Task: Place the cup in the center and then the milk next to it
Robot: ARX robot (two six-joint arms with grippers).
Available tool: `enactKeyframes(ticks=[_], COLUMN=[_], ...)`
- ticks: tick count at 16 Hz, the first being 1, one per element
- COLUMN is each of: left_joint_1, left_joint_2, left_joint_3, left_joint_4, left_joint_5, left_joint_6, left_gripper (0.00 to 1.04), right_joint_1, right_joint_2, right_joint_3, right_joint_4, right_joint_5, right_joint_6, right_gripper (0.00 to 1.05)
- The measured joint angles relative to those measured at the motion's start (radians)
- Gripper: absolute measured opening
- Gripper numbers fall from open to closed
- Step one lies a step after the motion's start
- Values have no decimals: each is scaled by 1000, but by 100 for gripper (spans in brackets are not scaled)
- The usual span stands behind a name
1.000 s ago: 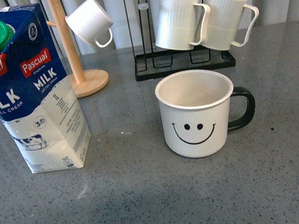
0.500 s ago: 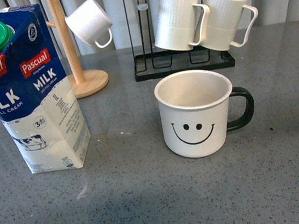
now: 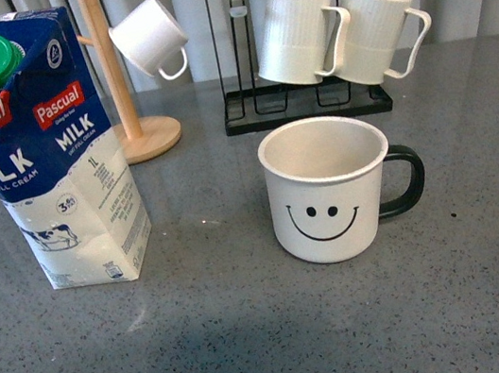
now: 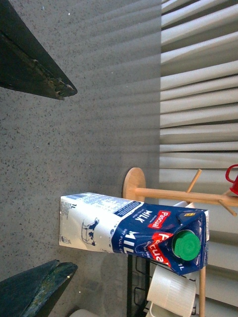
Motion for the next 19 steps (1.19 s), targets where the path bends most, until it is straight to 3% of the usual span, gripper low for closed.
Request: enactKeyframes(ticks=[2,3,12,14,19], left_joint_1=[0,0,0,0,0], left_joint_2=[0,0,0,0,0], left_joint_3=[0,0,0,0,0], left_joint_4=[0,0,0,0,0], left_joint_5=[0,0,0,-2,0], left_joint_6=[0,0,0,0,0], left_gripper=[98,98,98,98,98], right_joint_1=[-108,-123,-114,-114,-114], right_joint_2=[-42,-56,-194,-373,-372], right_joint_3=[-30,-40,-111,-136,-136], right_joint_4=[-11,-14,-82,-222,-229], right_joint_5=[-104,-102,-119,-120,-119], right_joint_6=[-7,-7,-7,-9,-8], right_gripper=[2,2,2,2,2])
